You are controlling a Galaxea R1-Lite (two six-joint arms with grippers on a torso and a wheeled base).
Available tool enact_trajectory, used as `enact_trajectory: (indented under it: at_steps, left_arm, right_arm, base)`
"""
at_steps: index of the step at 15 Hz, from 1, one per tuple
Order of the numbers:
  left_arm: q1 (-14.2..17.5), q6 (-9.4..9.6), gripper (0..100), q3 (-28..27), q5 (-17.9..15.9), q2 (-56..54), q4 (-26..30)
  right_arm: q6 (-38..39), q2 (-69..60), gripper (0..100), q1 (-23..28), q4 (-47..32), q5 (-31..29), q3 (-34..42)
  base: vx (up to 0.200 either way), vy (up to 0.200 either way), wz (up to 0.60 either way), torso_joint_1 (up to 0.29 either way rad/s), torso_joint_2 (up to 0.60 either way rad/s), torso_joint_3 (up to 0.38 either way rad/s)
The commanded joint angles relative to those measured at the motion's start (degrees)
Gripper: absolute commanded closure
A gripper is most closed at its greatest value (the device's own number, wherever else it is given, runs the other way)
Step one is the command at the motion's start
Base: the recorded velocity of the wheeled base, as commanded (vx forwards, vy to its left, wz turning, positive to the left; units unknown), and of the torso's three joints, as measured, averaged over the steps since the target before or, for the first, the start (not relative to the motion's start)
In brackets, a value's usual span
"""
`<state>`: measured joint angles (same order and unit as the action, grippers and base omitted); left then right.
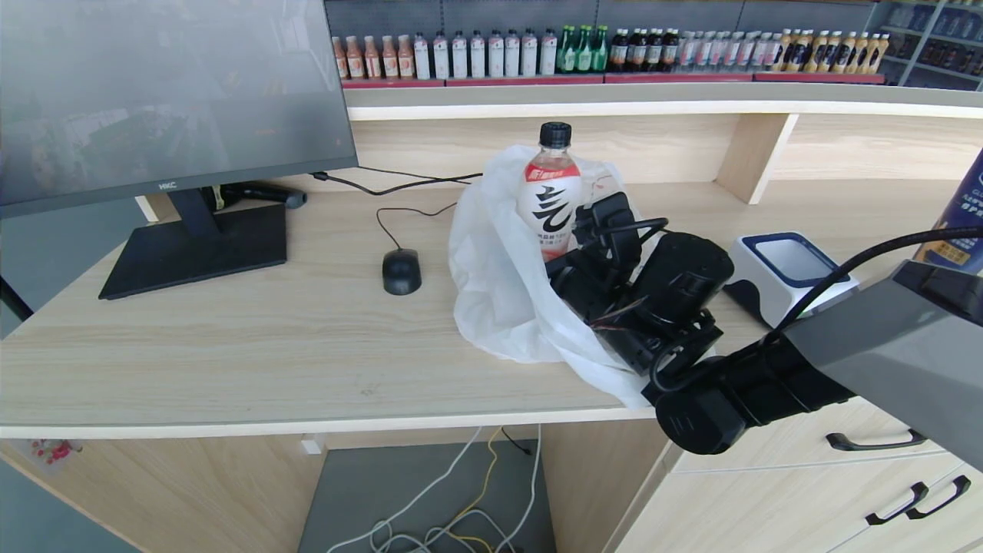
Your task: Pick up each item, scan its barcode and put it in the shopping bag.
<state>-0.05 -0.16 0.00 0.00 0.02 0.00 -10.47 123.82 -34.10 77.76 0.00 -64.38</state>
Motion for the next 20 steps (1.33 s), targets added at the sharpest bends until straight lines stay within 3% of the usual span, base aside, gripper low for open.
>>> enact_trajectory:
  at_steps: [1,14,20]
  left_arm:
    - [0.0,-0.02,0,0.0,0.0,0.0,0.0]
    - [0.0,-0.02,0,0.0,0.0,0.0,0.0]
    - [0.0,-0.02,0,0.0,0.0,0.0,0.0]
  right_arm:
    - [0.1,-0.2,0,0.1,0.0,0.0,0.0]
    - [0.1,-10.5,0,0.3,-5.1,0.2,0.5]
    - [-0.2,-15.1,0,0.1,-4.4,0.7,9.6]
  base:
    - [0.000,0.000,0.00,0.000,0.00,0.000]
    - [0.000,0.000,0.00,0.000,0.00,0.000]
    - [0.000,0.000,0.00,0.000,0.00,0.000]
